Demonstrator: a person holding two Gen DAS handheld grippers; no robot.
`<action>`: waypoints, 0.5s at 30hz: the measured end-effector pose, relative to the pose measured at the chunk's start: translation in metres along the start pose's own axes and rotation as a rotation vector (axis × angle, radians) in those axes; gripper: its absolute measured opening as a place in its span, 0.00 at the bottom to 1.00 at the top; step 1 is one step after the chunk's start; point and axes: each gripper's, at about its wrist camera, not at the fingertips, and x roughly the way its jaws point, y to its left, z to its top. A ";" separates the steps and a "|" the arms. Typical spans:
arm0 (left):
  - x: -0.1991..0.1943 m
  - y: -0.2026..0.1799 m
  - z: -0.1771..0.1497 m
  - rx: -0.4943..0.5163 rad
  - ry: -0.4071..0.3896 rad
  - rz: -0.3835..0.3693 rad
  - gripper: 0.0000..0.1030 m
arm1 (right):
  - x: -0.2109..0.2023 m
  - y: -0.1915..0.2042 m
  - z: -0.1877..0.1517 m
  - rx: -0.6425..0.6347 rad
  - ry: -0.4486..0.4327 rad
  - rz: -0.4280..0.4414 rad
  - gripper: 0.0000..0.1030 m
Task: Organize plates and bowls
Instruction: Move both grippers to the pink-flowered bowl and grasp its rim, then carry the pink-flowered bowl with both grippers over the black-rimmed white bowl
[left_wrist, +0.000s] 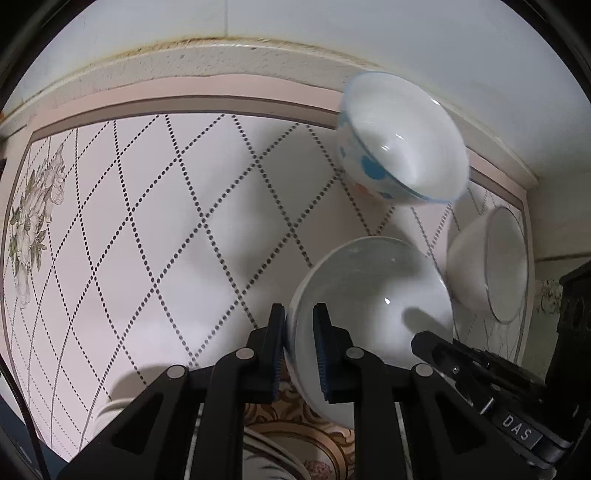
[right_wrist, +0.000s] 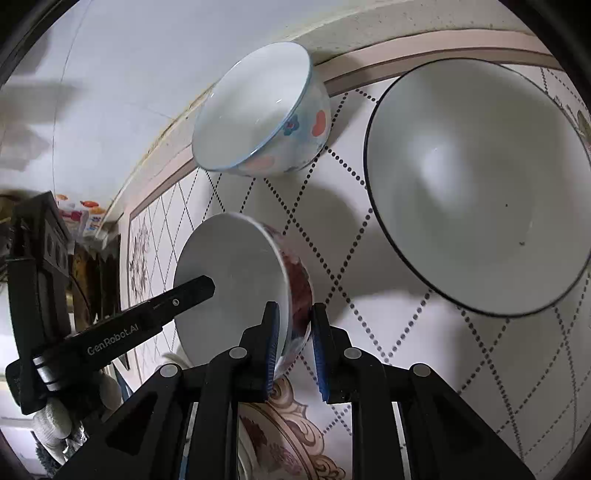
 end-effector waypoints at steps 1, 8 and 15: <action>-0.003 -0.002 0.005 0.002 -0.002 -0.005 0.13 | -0.003 0.000 -0.002 -0.003 -0.002 -0.003 0.19; -0.027 -0.017 -0.031 0.047 -0.037 -0.035 0.13 | -0.031 -0.003 -0.033 -0.042 -0.024 -0.020 0.19; -0.041 -0.045 -0.066 0.110 -0.051 -0.078 0.13 | -0.072 -0.015 -0.073 -0.061 -0.050 -0.032 0.19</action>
